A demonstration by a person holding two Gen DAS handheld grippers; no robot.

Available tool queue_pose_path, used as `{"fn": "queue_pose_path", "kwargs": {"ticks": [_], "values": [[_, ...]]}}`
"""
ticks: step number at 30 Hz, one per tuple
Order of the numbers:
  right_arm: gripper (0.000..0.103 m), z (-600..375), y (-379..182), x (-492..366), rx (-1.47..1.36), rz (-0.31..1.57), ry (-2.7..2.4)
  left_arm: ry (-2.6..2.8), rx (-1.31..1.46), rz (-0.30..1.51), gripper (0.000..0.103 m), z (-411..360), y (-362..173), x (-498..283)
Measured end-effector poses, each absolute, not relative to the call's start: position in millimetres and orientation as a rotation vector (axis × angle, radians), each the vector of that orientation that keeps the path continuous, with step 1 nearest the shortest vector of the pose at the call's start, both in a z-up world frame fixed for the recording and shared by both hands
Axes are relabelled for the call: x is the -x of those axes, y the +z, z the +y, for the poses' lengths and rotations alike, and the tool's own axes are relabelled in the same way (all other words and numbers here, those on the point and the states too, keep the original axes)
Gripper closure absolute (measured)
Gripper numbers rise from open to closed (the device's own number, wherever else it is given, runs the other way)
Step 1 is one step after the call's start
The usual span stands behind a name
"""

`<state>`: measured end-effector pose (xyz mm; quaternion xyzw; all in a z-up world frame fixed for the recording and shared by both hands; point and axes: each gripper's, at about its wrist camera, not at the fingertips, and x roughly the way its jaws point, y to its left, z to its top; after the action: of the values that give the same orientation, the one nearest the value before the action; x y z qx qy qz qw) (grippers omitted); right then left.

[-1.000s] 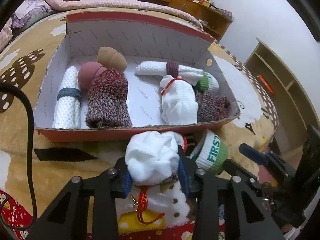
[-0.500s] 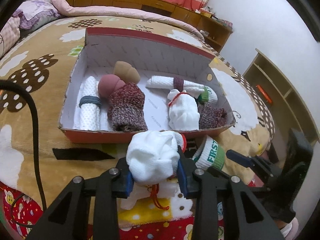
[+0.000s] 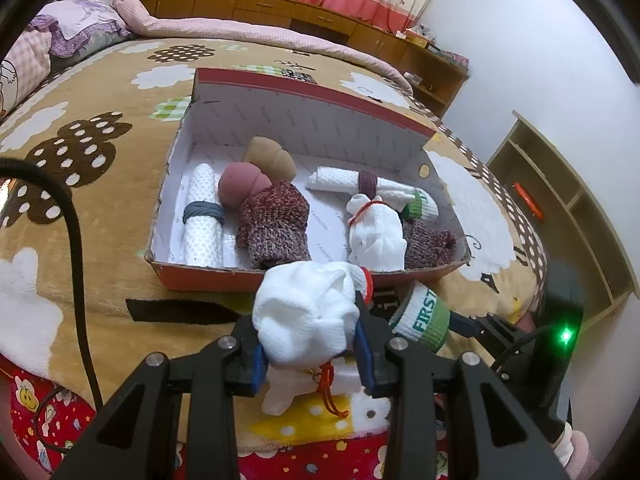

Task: Organize soft objects
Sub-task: 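Grasp the green FIRST sock with the right gripper while the left grasps the white sock, then carry the FIRST sock and white sock over the shoebox with both grippers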

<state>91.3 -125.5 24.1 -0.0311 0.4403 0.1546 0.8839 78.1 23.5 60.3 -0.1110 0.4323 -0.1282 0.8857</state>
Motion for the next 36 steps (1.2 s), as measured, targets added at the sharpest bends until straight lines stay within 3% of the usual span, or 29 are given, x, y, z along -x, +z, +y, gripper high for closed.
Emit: {"fn": "queue_pose_path", "kwargs": {"ticks": [8, 36], "values": [[0.056, -131, 28, -85, 0.034, 0.895, 0.328, -0.258, 0.219, 0.895, 0.067, 24, 60, -77], [0.057, -138, 76, -64, 0.037, 0.782, 0.349, -0.265, 0.162, 0.833, 0.066, 11, 90, -89]]}}
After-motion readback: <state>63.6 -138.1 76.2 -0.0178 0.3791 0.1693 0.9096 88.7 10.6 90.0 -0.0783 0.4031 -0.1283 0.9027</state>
